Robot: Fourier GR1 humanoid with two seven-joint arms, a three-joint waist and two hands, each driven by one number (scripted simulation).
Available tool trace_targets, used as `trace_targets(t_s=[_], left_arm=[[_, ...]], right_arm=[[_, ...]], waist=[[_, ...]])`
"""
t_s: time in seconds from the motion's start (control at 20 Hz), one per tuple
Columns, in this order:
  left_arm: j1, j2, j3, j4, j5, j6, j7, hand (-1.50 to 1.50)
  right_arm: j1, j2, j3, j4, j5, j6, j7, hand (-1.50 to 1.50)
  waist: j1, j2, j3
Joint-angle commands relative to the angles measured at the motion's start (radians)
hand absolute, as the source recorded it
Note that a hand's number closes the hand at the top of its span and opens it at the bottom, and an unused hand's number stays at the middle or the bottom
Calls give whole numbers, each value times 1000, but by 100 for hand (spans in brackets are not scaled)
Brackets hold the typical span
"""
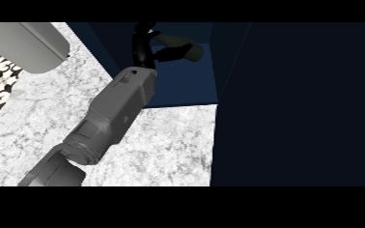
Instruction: Pick up the wine, place it into the cabinet and close the cabinet
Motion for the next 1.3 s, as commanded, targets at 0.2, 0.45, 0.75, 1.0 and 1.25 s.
trace_targets(t_s=[0.2,0.45,0.75,1.0,1.25], left_arm=[[-19,55,6,80,-34,1,8,-150],[18,26,25,89,-35,18,-59,-150],[-6,29,37,50,-50,-77,-115,-150],[23,34,37,26,-63,-161,-133,-150],[41,17,65,-61,-54,-207,-176,-150]], right_arm=[[38,-10,-31,-157,-116,-3,70,-150],[47,-3,3,-137,-86,10,45,-150],[79,0,15,-133,-91,20,20,-150],[105,-14,18,-215,-111,17,69,-150],[85,-2,2,-196,-83,3,58,-150]], waist=[[-1,3,-1],[-4,6,-2],[-3,4,-1],[12,-6,-1],[38,-14,-1]])
